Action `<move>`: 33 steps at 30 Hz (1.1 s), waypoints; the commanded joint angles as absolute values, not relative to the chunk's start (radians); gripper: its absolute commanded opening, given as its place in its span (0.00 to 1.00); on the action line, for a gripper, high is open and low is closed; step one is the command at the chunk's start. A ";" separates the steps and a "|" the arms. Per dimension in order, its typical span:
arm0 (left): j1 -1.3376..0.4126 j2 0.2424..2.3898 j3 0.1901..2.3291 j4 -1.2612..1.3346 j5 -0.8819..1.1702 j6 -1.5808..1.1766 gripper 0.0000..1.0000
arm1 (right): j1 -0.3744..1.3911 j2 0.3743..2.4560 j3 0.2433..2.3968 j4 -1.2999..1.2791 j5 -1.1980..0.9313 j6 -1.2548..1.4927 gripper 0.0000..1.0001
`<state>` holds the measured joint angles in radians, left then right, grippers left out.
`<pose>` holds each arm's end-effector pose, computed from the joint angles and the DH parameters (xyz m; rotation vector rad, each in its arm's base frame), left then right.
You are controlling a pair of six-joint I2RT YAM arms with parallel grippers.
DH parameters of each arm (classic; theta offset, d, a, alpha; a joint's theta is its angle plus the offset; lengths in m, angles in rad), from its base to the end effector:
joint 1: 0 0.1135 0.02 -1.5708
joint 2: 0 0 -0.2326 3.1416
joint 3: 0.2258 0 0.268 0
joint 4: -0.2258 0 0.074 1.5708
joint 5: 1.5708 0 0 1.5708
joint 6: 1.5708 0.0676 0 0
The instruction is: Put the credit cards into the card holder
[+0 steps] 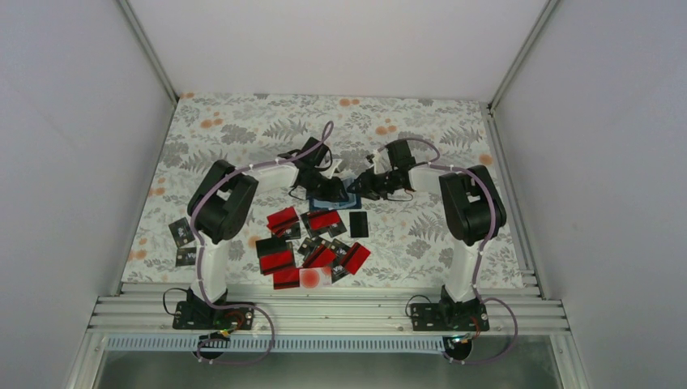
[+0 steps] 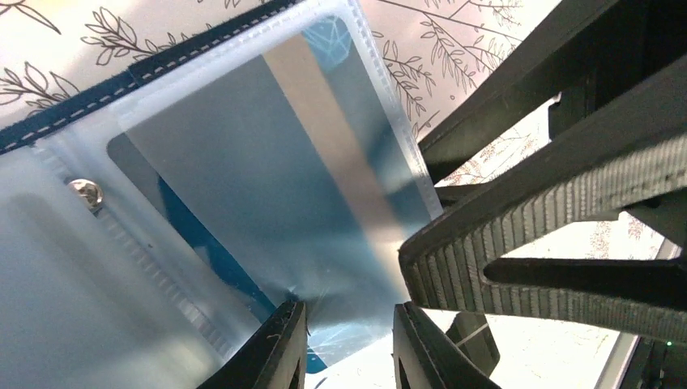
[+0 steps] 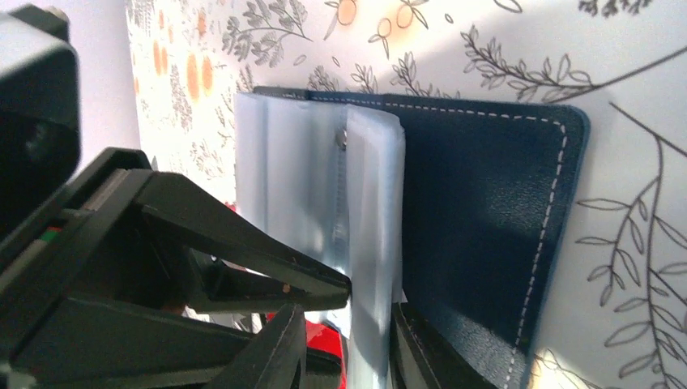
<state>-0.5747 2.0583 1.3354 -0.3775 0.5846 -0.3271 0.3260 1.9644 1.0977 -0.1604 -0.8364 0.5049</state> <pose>0.3353 -0.2616 0.0750 0.5437 2.7412 -1.0460 0.3494 0.1711 0.0660 -0.0904 2.6727 1.3777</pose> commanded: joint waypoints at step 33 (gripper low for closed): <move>-0.556 2.033 1.341 -0.373 0.477 -0.318 0.03 | 0.336 1.955 1.192 -0.302 -0.721 0.433 0.44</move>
